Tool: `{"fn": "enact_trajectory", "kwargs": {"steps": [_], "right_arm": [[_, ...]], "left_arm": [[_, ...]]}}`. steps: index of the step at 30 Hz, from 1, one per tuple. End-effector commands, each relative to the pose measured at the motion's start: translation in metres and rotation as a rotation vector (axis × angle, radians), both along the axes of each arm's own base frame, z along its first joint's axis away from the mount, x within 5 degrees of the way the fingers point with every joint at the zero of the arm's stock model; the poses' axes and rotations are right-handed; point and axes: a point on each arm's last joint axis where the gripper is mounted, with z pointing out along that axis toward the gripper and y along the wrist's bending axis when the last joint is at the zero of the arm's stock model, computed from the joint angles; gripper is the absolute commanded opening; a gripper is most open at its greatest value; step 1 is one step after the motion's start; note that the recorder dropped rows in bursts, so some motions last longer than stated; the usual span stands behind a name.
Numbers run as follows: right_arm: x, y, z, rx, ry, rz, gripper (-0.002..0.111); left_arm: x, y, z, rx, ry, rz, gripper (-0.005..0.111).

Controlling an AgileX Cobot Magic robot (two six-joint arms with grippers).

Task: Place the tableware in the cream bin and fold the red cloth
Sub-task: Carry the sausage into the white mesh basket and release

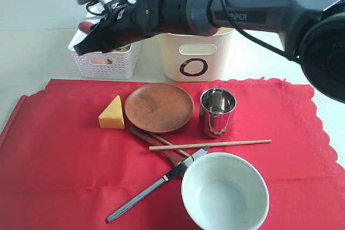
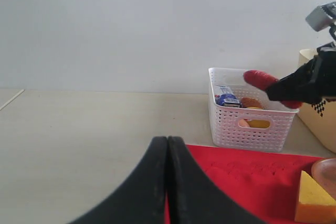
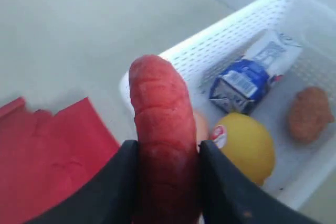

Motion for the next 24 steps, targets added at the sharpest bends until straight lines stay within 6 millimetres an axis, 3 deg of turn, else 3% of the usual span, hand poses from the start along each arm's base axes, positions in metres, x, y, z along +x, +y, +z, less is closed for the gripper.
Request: {"fn": "enact_trajectory", "kwargs": {"steps": [1, 6, 10, 13, 15, 18, 24], "right_arm": [[0.02, -0.021, 0.01, 0.098, -0.054, -0.124, 0.0], [0.027, -0.023, -0.002, 0.117, -0.094, -0.158, 0.003], [0.026, -0.022, -0.002, 0.117, -0.093, -0.155, 0.028], [0.028, -0.022, -0.002, 0.124, -0.111, -0.162, 0.056], [0.029, -0.022, -0.007, 0.129, -0.109, -0.17, 0.067], [0.029, -0.022, -0.012, 0.125, -0.101, -0.171, 0.075], [0.027, -0.021, -0.016, 0.106, -0.056, -0.158, 0.076]], "left_arm": [[0.0, 0.0, 0.001, -0.002, -0.01, 0.002, 0.001], [0.0, 0.0, 0.001, -0.002, -0.01, 0.002, 0.001], [0.0, 0.0, 0.001, -0.004, -0.01, 0.002, 0.001], [0.0, 0.0, 0.001, -0.002, -0.01, 0.001, 0.001], [0.0, 0.0, 0.001, -0.002, -0.01, 0.001, 0.001], [0.0, 0.0, 0.001, -0.002, -0.01, 0.001, 0.001], [0.0, 0.0, 0.001, -0.004, -0.01, 0.002, 0.001]]}}
